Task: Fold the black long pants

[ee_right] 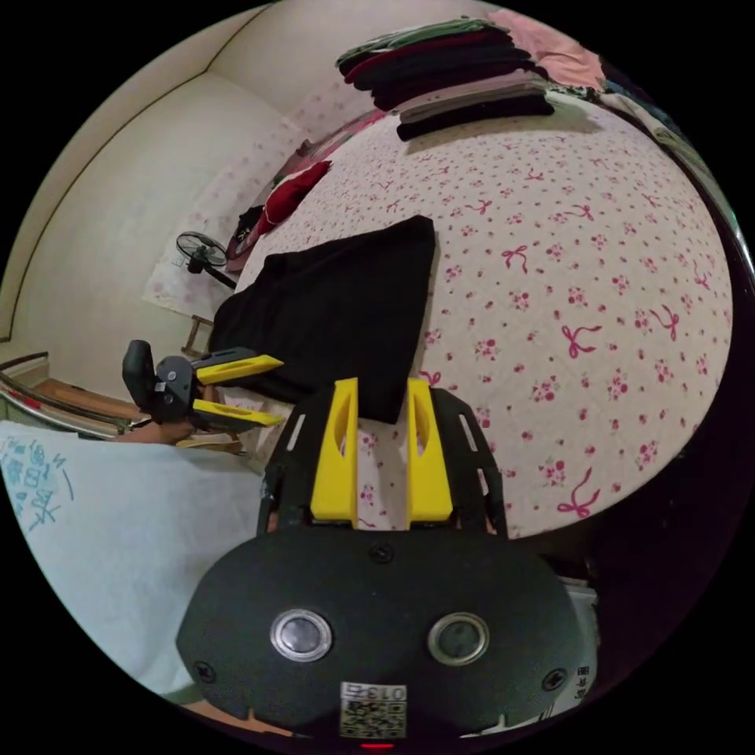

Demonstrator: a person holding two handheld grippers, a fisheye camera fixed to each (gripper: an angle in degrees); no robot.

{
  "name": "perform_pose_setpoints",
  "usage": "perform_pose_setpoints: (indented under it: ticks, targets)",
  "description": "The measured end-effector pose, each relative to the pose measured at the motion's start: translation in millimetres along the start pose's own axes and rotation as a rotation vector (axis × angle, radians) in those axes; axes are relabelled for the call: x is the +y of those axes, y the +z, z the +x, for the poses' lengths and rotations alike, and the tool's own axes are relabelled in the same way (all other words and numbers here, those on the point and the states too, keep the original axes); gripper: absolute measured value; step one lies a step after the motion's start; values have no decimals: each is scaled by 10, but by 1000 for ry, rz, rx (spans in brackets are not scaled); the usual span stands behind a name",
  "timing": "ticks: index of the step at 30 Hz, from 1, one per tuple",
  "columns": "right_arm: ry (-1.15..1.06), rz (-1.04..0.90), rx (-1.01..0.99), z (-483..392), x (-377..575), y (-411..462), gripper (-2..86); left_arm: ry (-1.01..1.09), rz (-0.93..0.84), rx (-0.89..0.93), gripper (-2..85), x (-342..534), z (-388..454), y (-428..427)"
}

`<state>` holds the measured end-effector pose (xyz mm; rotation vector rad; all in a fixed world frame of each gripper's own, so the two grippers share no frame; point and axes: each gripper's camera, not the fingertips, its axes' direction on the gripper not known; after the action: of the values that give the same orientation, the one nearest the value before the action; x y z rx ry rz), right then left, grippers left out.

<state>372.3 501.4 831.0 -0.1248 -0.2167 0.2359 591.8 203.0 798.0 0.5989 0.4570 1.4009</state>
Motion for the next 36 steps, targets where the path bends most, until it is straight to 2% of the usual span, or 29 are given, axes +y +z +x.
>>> perform_pose_setpoints:
  ticks: [3,9,14,18,22,25,33,36]
  targets:
    - [22,-30,5,160,-73,43,34,-15,-7,34,27,-95,-73,9]
    - [-50,-19,47,277,-181,-33,19,-12,-1,81,12,-281,-120,-91]
    - [-87,40,178,295,-150,-181,23,-16,42,75,18,-473,-43,-121]
    - [-71,-71,159,584,-192,42,47,-46,16,121,57,-509,-65,116]
    - [-77,76,153,760,-359,-272,82,-109,111,215,71,-354,-254,-147]
    - [-92,97,124,896,-691,-257,89,-160,175,176,70,-330,-452,-317]
    - [-125,-45,28,1072,-1531,291,77,-258,61,41,63,-599,-876,-86]
    - [-154,-106,91,1018,-1640,402,51,-289,61,63,61,-610,-941,-54]
